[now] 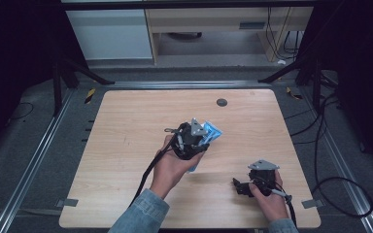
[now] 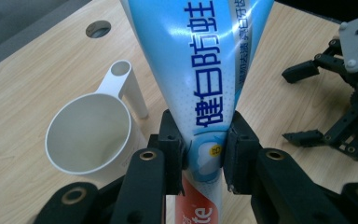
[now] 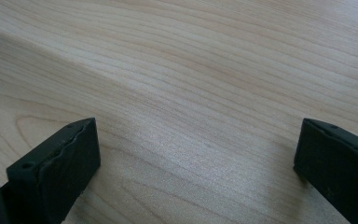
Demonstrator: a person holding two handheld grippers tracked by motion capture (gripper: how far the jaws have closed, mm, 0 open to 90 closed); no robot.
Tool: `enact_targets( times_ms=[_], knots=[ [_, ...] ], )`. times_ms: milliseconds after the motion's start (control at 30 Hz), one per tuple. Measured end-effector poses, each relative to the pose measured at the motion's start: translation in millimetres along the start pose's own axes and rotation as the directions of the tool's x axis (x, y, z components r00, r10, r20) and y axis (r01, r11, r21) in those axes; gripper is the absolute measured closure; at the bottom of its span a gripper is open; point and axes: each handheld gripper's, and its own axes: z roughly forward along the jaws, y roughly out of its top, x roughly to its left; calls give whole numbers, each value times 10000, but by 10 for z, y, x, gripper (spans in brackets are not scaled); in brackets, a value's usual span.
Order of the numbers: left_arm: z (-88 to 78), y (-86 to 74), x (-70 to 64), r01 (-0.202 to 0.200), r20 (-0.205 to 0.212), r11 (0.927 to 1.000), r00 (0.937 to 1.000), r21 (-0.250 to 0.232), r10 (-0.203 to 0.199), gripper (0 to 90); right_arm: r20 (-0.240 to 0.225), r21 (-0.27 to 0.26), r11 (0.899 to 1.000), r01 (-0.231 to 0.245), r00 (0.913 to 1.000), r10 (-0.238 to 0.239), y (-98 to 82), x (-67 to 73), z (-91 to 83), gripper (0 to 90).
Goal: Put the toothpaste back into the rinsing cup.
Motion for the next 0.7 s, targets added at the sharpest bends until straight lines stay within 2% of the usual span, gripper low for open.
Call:
enact_targets(
  times_ms=[400,700],
  knots=[
    [-29,173,12,194,-197,9968,9996,-771,-210,716,-13,-2,10000,3,10000,-3,0,0,0,4],
    [-46,333,36,255,-289,9893,9991,-1438,-300,717,-13,0,10000,4,10000,-4,0,0,-1,4]
  ],
)
